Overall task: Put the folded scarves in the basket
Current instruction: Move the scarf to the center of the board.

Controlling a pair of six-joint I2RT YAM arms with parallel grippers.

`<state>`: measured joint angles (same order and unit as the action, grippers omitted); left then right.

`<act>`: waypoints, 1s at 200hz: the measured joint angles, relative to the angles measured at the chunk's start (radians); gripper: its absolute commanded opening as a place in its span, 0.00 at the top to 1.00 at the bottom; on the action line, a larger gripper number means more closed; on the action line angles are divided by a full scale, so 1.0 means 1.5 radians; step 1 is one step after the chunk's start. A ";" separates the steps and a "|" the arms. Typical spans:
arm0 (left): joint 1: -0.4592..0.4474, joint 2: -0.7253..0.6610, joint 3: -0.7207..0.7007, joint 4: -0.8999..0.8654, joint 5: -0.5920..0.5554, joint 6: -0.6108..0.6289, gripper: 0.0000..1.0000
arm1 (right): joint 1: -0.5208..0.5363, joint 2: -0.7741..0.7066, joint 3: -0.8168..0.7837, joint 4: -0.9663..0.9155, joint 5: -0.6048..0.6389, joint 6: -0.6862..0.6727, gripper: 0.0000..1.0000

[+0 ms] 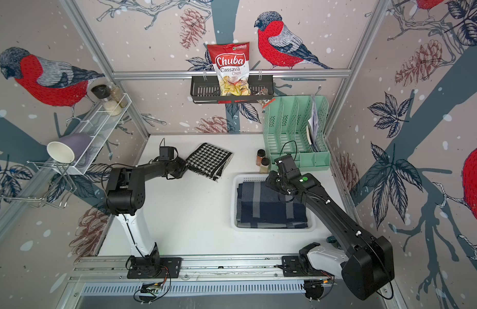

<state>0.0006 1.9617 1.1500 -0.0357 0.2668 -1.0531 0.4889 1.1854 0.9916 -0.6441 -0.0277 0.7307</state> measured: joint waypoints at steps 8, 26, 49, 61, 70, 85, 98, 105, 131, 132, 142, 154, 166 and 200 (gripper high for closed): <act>0.003 -0.021 -0.021 0.000 -0.006 -0.013 1.00 | 0.003 0.001 0.001 0.000 0.000 0.000 0.50; 0.009 -0.063 -0.065 0.001 -0.023 -0.026 1.00 | 0.008 0.004 0.001 0.004 -0.005 -0.002 0.49; 0.015 -0.116 -0.126 0.009 -0.045 -0.043 1.00 | 0.016 0.012 -0.001 0.011 -0.014 -0.004 0.50; 0.015 -0.151 -0.164 0.005 -0.057 -0.051 1.00 | 0.024 0.023 -0.001 0.018 -0.022 -0.010 0.50; 0.015 -0.174 -0.189 0.007 -0.063 -0.061 1.00 | 0.031 0.030 0.001 0.021 -0.025 -0.014 0.50; 0.015 -0.223 -0.238 0.001 -0.079 -0.068 1.00 | 0.046 0.046 0.011 0.024 -0.029 -0.016 0.50; 0.015 -0.256 -0.274 0.001 -0.093 -0.083 1.00 | 0.060 0.063 0.023 0.031 -0.036 -0.018 0.50; 0.015 -0.275 -0.294 -0.003 -0.097 -0.083 1.00 | 0.071 0.075 0.031 0.034 -0.037 -0.019 0.50; 0.015 -0.362 -0.374 -0.010 -0.113 -0.108 1.00 | 0.106 0.107 0.060 0.038 -0.039 -0.020 0.50; 0.015 -0.362 -0.374 -0.010 -0.113 -0.108 1.00 | 0.108 0.109 0.062 0.038 -0.039 -0.020 0.50; 0.015 -0.399 -0.400 -0.023 -0.119 -0.120 1.00 | 0.124 0.123 0.074 0.040 -0.038 -0.020 0.50; 0.015 -0.446 -0.427 -0.034 -0.127 -0.128 1.00 | 0.145 0.139 0.086 0.044 -0.039 -0.020 0.50; 0.015 -0.498 -0.450 -0.054 -0.140 -0.137 1.00 | 0.165 0.155 0.099 0.045 -0.039 -0.019 0.50; 0.015 -0.590 -0.493 -0.093 -0.148 -0.153 1.00 | 0.217 0.203 0.140 0.057 -0.039 -0.019 0.50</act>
<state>0.0231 1.0767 0.4110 -0.1753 0.0456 -1.2831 0.8139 1.4906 1.2018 -0.5583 -0.0860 0.7021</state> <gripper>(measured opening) 0.066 0.503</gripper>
